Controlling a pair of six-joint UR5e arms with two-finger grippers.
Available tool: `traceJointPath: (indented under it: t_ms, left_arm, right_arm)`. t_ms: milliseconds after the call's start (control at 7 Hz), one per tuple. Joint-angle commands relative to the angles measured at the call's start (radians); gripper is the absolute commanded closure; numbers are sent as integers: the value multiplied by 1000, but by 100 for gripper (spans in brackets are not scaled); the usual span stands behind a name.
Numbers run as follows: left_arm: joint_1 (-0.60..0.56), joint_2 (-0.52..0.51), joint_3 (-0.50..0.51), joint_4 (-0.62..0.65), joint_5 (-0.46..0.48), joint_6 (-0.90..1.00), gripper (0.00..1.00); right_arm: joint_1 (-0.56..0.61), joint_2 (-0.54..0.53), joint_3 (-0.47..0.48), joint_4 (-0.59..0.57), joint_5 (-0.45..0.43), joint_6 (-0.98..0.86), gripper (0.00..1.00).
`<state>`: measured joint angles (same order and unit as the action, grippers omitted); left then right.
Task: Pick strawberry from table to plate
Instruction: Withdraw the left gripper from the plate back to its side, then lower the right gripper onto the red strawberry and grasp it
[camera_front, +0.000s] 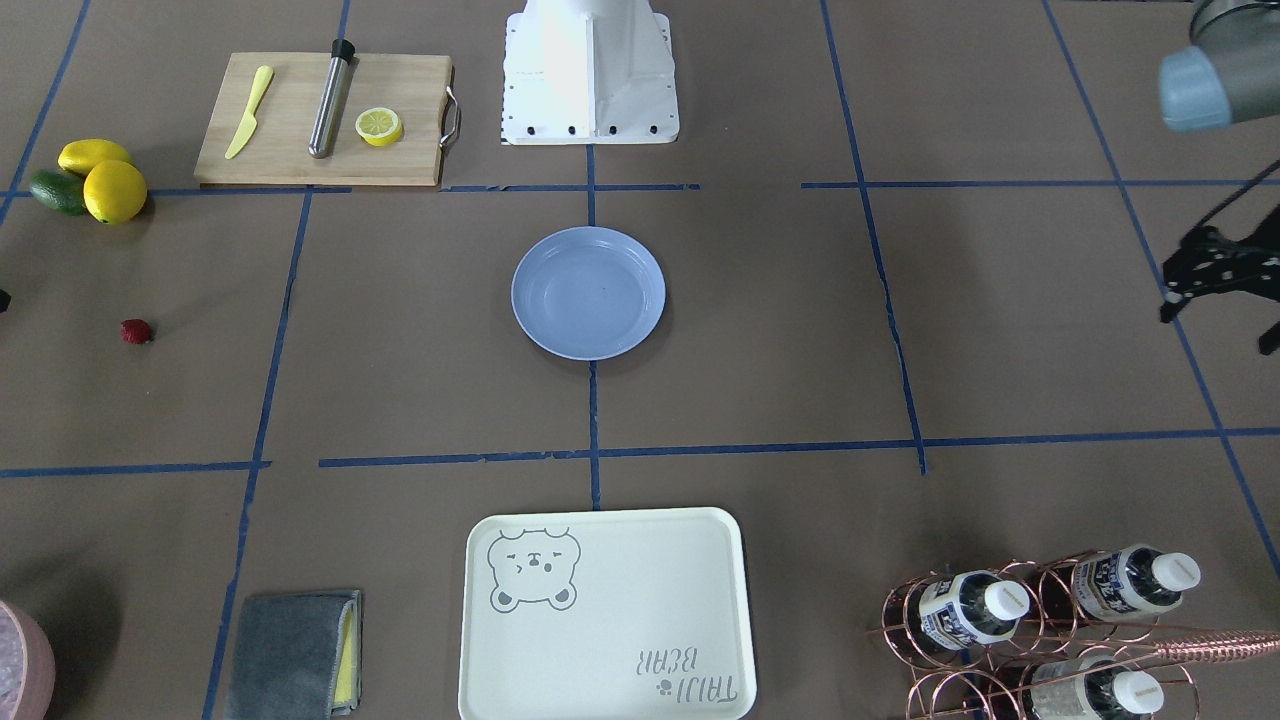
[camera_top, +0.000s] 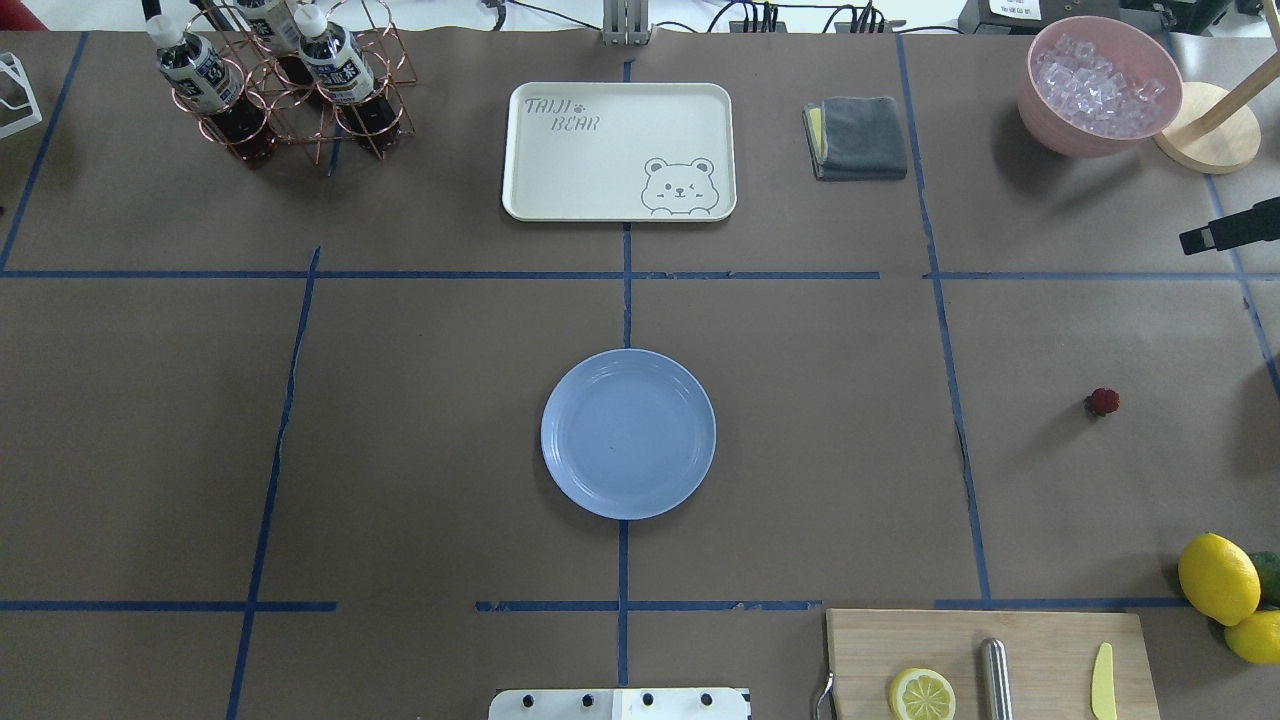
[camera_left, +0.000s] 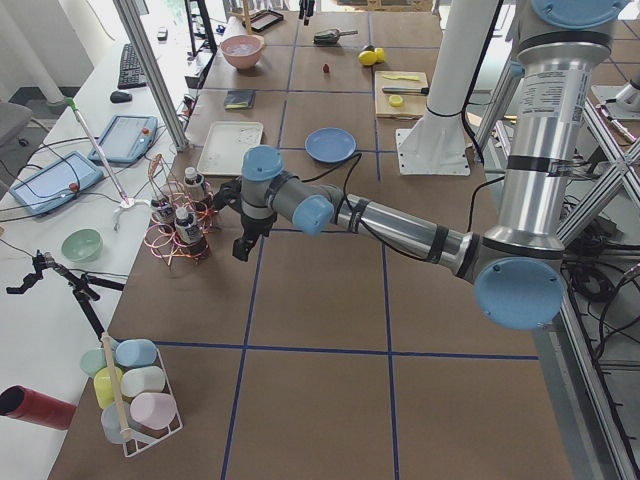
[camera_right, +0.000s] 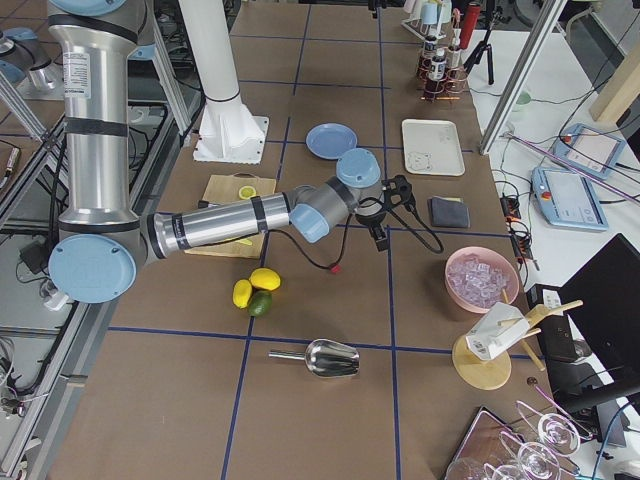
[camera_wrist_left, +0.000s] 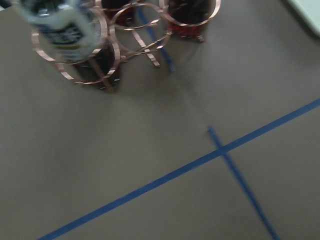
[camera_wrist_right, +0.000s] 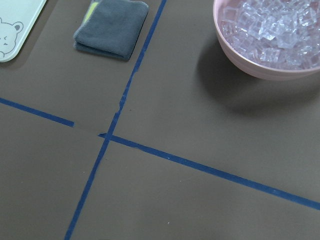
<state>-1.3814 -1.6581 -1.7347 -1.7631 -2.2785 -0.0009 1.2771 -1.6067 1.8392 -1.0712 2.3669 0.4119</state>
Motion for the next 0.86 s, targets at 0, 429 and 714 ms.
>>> traceJointPath:
  t_ms: [0,429,714]
  left_arm:
    - [-204,62,49,166,-42,110,0]
    - [-222,153,37,169,-36,101,0]
    - [-222,152,35,166,-45,98,0]
  right_arm:
    - [-62,-5,23,4,-17,40,0]
    - [-293,-54,2,43,-294,157,0]
    - [-370,-91,-88,217,-343,226,1]
